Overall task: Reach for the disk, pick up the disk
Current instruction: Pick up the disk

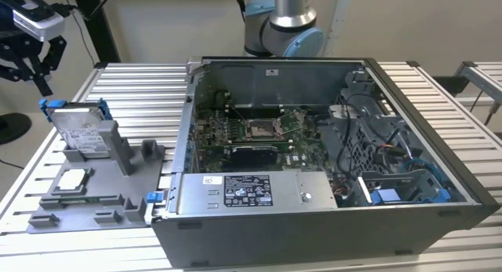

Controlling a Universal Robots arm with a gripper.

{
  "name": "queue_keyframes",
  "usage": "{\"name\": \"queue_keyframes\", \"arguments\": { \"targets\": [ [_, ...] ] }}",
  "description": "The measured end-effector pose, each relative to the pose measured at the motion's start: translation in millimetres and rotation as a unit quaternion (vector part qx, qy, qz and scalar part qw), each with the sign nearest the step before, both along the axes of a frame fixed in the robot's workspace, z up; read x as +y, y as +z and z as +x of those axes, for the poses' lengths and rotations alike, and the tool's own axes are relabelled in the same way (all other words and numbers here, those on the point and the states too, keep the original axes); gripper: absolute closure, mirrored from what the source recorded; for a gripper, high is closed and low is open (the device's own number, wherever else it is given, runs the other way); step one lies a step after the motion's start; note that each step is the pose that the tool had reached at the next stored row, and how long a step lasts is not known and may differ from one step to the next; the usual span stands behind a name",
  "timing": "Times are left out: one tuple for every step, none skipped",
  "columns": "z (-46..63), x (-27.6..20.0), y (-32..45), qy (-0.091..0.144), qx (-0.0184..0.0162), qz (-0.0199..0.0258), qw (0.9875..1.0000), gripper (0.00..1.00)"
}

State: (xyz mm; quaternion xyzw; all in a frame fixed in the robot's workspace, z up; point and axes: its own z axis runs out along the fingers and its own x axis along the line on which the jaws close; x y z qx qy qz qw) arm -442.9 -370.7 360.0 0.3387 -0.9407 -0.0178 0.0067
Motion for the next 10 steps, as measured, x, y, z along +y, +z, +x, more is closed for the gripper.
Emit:
{"name": "queue_keyframes", "arguments": {
  "targets": [
    [0.0, 0.0, 0.0, 0.009, 0.0000, 0.0000, 1.0000, 1.00],
    [0.0, 0.0, 0.0, 0.019, 0.0000, 0.0000, 0.9998, 1.00],
    [0.0, 0.0, 0.1, 0.027, 0.0001, 0.0000, 0.9996, 1.00],
    [0.0, -0.1, 0.0, 0.036, 0.0000, 0.0000, 0.9993, 1.00],
    [0.0, -0.1, 0.0, 0.045, 0.0000, 0.0000, 0.9990, 1.00],
    [0.0, -0.1, 0.0, 0.054, 0.0000, 0.0000, 0.9985, 1.00],
    [0.0, -0.1, 0.0, 0.064, 0.0000, 0.0000, 0.9980, 1.00],
    [0.0, -0.1, 0.0, 0.073, 0.0000, 0.0000, 0.9974, 1.00],
    [0.0, 0.0, 0.0, 0.082, 0.0000, 0.0000, 0.9967, 1.00],
    [0.0, -0.1, 0.0, 0.091, 0.0000, 0.0000, 0.9959, 1.00]
  ]
}}
